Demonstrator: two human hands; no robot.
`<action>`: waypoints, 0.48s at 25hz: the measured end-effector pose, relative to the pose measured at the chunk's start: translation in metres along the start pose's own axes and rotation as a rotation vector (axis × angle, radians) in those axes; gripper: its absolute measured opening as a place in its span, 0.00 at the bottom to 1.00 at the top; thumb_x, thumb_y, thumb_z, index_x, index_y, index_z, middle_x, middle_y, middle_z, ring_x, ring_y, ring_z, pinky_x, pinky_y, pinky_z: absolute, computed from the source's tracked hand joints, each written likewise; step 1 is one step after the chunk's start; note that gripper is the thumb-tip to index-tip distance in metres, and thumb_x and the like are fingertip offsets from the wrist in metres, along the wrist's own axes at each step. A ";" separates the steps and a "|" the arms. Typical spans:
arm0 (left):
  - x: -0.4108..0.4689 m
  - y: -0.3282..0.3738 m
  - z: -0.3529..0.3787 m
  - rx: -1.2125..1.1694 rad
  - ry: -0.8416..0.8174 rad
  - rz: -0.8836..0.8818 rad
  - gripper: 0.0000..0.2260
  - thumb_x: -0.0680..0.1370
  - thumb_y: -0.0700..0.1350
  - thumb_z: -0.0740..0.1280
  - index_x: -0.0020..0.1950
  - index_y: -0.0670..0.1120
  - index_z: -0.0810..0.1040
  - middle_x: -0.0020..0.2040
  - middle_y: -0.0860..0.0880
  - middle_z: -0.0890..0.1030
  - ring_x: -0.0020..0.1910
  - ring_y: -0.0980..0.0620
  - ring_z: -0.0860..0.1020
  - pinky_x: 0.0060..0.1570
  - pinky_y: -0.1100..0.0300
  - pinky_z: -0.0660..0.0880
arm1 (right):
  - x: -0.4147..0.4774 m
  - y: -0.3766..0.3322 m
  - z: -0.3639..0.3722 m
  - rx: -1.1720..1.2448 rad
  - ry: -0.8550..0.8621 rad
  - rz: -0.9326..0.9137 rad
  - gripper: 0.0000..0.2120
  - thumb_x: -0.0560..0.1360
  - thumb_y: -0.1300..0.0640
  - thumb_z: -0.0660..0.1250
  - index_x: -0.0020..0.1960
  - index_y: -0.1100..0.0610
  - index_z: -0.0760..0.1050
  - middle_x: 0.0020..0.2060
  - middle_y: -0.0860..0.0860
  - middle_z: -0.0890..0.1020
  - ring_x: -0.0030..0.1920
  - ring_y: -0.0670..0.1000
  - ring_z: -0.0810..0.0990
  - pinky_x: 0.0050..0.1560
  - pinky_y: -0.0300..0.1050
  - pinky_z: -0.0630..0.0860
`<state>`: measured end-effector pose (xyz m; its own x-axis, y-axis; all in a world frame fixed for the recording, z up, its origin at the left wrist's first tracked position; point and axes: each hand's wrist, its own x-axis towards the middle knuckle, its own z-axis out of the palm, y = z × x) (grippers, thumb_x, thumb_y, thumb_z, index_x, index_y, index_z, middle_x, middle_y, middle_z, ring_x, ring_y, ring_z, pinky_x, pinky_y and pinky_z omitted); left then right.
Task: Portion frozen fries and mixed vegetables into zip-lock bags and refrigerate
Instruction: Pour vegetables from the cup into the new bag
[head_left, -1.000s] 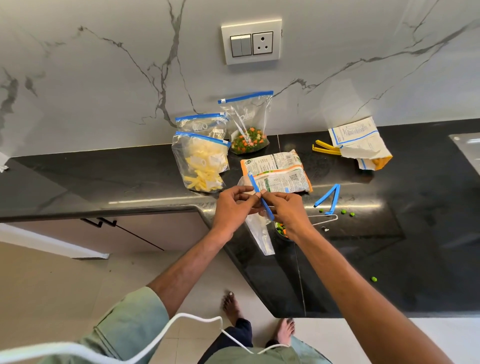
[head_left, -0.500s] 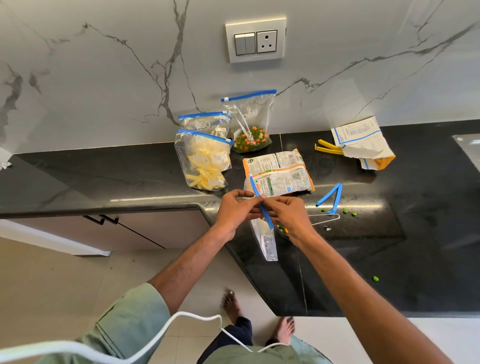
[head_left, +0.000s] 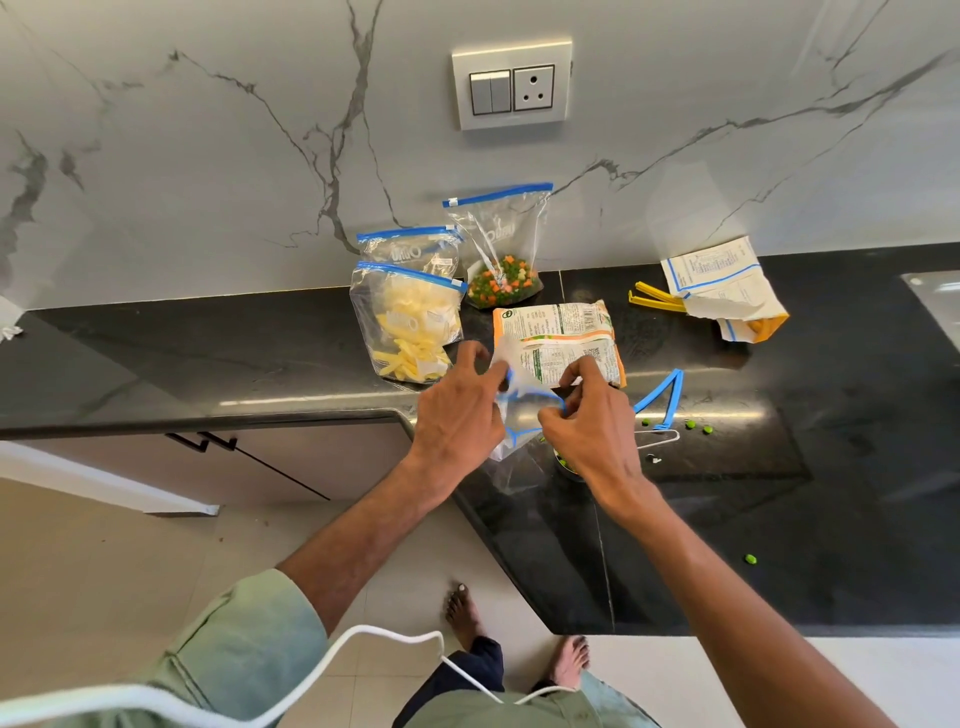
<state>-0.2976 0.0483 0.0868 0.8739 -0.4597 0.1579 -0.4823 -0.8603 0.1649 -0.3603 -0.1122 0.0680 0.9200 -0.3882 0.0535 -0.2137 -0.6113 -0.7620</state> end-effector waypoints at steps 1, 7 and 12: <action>0.001 0.003 -0.002 -0.012 0.059 0.023 0.22 0.69 0.39 0.77 0.58 0.46 0.70 0.60 0.45 0.70 0.41 0.51 0.76 0.37 0.55 0.81 | 0.001 -0.002 -0.001 -0.010 0.005 0.005 0.17 0.70 0.61 0.74 0.54 0.54 0.70 0.35 0.50 0.82 0.34 0.50 0.79 0.33 0.39 0.70; 0.003 -0.004 -0.005 0.050 0.149 0.345 0.08 0.72 0.39 0.77 0.49 0.47 0.82 0.67 0.43 0.70 0.57 0.46 0.76 0.36 0.55 0.83 | 0.012 0.001 -0.012 0.126 -0.039 0.172 0.13 0.74 0.59 0.71 0.52 0.52 0.68 0.35 0.50 0.85 0.30 0.51 0.84 0.37 0.52 0.81; 0.006 0.001 -0.004 0.025 -0.035 0.160 0.17 0.78 0.44 0.68 0.66 0.45 0.81 0.70 0.45 0.66 0.58 0.47 0.77 0.48 0.52 0.83 | 0.015 -0.001 -0.015 0.074 -0.099 0.158 0.15 0.74 0.56 0.75 0.53 0.53 0.70 0.37 0.48 0.84 0.32 0.45 0.80 0.36 0.43 0.72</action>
<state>-0.2928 0.0454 0.0919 0.7881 -0.5980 0.1458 -0.6139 -0.7808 0.1160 -0.3511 -0.1279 0.0792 0.9054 -0.4036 -0.1314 -0.3367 -0.4943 -0.8014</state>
